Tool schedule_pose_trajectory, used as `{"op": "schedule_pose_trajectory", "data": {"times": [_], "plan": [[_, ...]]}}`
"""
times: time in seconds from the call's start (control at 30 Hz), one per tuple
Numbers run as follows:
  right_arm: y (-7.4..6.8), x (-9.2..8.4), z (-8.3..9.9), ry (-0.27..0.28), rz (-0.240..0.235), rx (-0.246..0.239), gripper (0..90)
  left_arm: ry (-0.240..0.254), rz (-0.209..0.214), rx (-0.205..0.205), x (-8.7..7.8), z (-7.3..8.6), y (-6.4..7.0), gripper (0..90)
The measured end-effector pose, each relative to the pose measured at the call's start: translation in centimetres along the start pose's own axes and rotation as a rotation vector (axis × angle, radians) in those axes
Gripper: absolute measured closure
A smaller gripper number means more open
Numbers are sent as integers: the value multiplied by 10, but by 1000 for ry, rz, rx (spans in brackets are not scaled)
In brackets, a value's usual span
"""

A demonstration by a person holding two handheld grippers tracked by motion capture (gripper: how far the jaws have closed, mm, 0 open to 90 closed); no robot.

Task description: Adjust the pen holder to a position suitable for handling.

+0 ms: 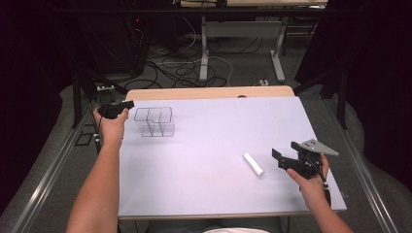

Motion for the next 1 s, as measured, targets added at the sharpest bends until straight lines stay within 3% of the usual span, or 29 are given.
{"op": "schedule_pose_trajectory", "data": {"times": [0.27,0.37,0.53,1.0], "plan": [[1,0,0,-2,-9,17,162,-87,-46,57,11,8,-1,839],[0,0,1,-4,-11,27,162,-118,-75,91,15,12,1,859],[0,1,0,4,-19,19,162,-143,-87,113,18,15,3,877],[0,2,1,-7,-22,15,162,-190,-95,122,26,20,1,900]]}}
Point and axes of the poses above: each handheld gripper's, and its own axes: x roughly forward along the jaws, z roughly out of its underside, y roughly to its right, the point moved 5 cm from there along x, roughly forward along the jaws, and after that the axes turned 3 degrees about -x, right-handed, at the moved point
